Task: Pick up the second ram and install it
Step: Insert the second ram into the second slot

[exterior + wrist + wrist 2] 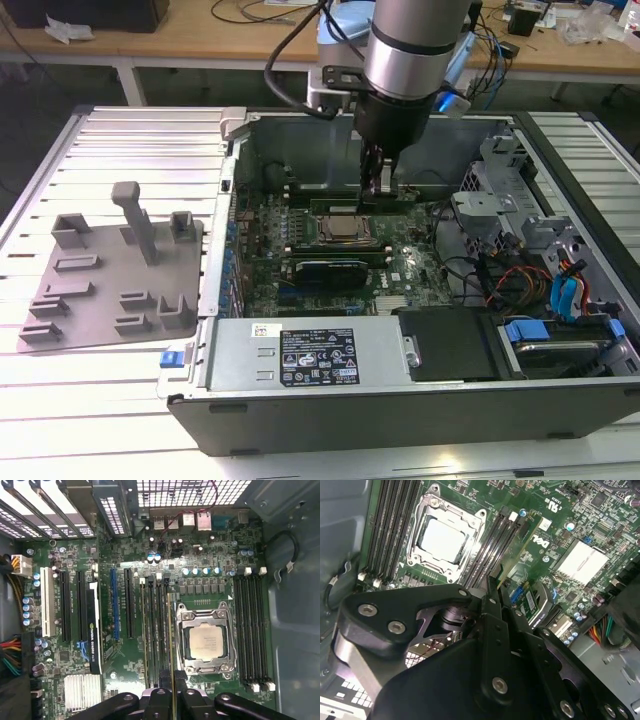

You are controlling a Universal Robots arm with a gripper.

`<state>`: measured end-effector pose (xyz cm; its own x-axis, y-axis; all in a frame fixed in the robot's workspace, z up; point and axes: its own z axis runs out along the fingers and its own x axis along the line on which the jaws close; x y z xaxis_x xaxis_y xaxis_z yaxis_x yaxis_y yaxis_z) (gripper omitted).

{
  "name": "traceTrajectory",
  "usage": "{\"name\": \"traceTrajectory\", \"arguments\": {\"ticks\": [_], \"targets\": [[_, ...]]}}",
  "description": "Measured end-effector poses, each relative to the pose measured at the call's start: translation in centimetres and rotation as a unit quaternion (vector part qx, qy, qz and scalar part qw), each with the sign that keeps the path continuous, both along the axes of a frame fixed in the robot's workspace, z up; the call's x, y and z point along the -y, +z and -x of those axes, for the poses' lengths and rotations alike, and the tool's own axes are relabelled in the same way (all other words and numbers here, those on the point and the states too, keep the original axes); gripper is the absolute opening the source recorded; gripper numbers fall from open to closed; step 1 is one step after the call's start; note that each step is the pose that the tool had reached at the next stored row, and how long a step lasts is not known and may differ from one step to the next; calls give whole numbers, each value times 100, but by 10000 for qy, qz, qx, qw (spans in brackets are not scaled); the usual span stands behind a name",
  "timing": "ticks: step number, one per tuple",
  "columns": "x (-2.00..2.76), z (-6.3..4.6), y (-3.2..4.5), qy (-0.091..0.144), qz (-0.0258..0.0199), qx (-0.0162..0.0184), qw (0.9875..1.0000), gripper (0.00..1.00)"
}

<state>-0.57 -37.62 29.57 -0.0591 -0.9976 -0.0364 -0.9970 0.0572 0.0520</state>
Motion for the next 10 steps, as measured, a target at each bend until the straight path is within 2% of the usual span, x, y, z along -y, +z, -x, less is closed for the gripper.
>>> {"name": "traceTrajectory", "arguments": {"ticks": [2, 10], "targets": [[0, 0, -36, 0, 0, 0, 10000, 11], [0, 0, -104, 0, 0, 0, 10000, 11]]}}
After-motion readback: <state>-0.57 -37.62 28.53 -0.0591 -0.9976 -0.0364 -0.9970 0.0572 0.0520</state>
